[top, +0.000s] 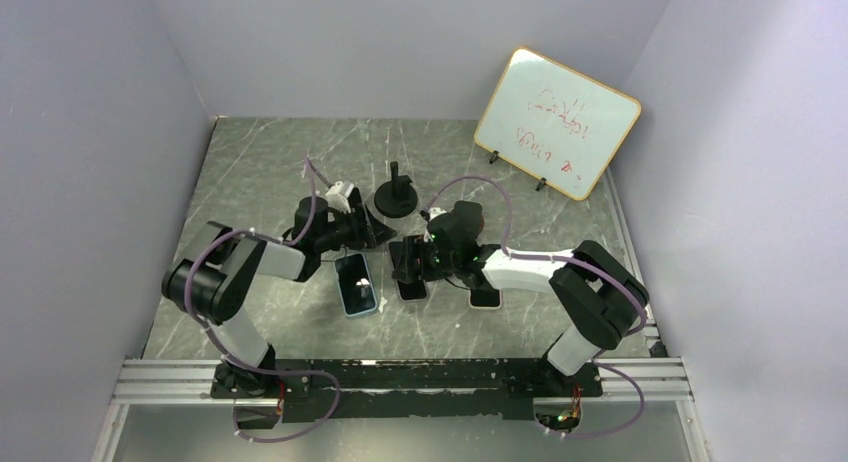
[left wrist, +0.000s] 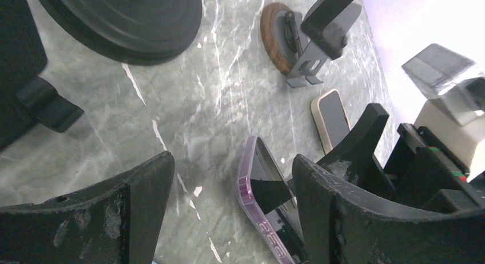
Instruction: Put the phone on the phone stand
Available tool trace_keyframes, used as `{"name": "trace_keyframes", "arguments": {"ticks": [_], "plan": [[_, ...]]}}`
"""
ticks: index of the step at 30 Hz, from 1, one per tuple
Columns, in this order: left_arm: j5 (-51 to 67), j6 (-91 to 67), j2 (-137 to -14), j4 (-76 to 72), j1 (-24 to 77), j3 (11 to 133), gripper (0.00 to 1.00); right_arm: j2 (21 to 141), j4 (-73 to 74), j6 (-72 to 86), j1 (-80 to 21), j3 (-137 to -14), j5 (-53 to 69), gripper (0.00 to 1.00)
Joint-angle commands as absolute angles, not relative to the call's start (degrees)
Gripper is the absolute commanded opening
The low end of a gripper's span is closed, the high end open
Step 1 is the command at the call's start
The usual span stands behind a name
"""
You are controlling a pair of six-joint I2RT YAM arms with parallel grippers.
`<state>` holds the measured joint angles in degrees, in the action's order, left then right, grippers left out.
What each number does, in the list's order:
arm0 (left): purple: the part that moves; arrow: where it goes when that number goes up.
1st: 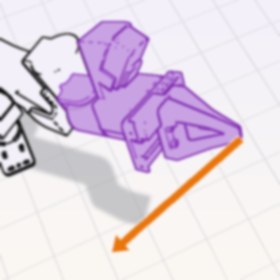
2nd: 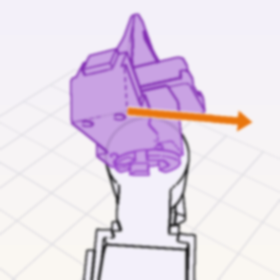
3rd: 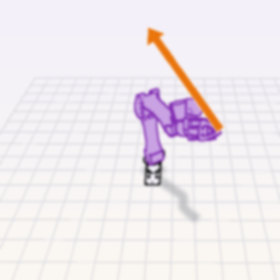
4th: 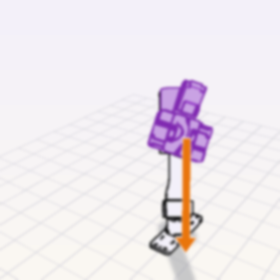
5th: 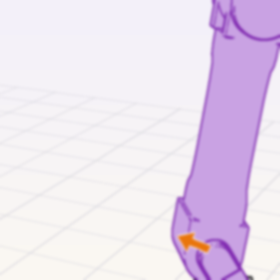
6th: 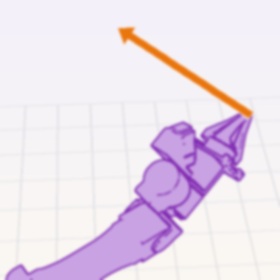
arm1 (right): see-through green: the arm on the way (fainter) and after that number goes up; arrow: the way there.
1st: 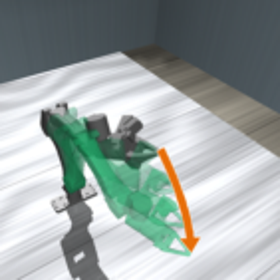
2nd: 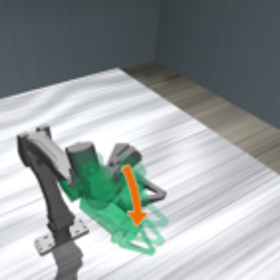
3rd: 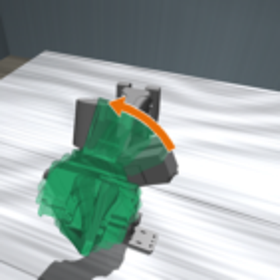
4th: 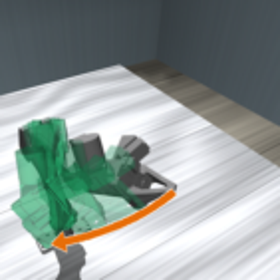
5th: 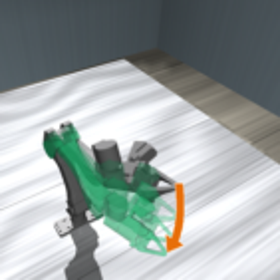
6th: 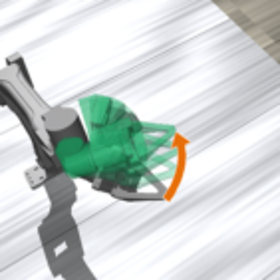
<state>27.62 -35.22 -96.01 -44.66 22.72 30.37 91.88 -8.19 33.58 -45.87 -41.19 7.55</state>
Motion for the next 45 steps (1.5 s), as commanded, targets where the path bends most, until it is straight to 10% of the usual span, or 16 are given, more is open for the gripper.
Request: {"name": "trace_keyframes", "arguments": {"ticks": [1, 16, 28, 35, 45], "plan": [[31.57, -39.97, -98.9, -50.6, 23.8, 30.54, 0.8, 90.79, -12.26, 33.78, -45.97, -42.25, 8.08, 0.5], [30.24, -45.03, -102.74, -56.04, 28.55, 28.28, 0.63, 92.63, -16.36, 34.53, -45.96, -43.07, 5.46, 0.51], [30.77, -49.35, -107.56, -66.61, 28.74, 26.8, 0.05, 92.59, -16.26, 31.69, -47.37, -43.33, 5.63, 0.58], [34.44, -51.49, -110.03, -75.12, 28.72, 28.62, 0.05, 91.29, -14.39, 28.17, -47.63, -43.79, 3.05, 0.98], [41.97, -46.7, -107.33, -86.83, 28.73, 30.16, 0.05, 75.44, -17.27, 22.65, -41.35, -37.28, -2.15, 1.0]]}}
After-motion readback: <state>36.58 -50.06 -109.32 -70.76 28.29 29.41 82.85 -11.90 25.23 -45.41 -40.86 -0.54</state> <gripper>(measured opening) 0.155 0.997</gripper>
